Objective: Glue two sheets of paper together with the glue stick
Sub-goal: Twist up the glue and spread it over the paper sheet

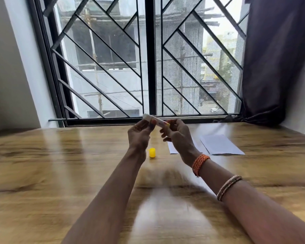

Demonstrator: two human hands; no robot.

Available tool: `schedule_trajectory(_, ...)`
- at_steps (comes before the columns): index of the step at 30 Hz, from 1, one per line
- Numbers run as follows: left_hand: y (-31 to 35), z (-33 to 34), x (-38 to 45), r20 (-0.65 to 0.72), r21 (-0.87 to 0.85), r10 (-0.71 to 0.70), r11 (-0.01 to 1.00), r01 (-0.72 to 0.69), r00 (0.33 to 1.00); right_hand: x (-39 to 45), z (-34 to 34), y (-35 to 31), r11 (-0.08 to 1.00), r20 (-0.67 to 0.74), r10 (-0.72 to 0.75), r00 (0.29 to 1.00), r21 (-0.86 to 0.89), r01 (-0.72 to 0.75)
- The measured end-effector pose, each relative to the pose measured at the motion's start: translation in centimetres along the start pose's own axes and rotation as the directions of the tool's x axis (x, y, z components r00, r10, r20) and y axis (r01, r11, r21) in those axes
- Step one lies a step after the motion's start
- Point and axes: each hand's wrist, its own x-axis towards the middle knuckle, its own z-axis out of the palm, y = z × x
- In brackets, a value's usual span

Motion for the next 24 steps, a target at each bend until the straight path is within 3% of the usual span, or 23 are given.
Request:
schedule_trajectory(9,0.05,0.04,-0.32,0.057,-0.007,-0.005,1.0,0.005,0.998,-0.05,-0.51,-0.18,0.999,0.063,0.017,0.998,0.04,-0.019)
schedule_trajectory(16,0.01,0.21,-0.14,0.085,-0.02,-0.014,1.0,0.016,0.996,-0.29,0.06,-0.1,1.0,-0.008,0.005,1.0,-0.028,-0.005)
schedule_trajectory(21,-0.02,0.11,-0.01,-0.021,-0.004,0.005,1.0,-0.005,1.0,-0.03,0.18,-0.1,0.997,-0.002,-0.036,0.999,0.07,0.036)
schedule_trajectory(24,-0.06,-0.16,0.16,-0.058,0.013,0.021,1.0,-0.02,0.998,0.03,0.39,0.33,0.998,0.028,-0.062,0.998,0.018,0.062)
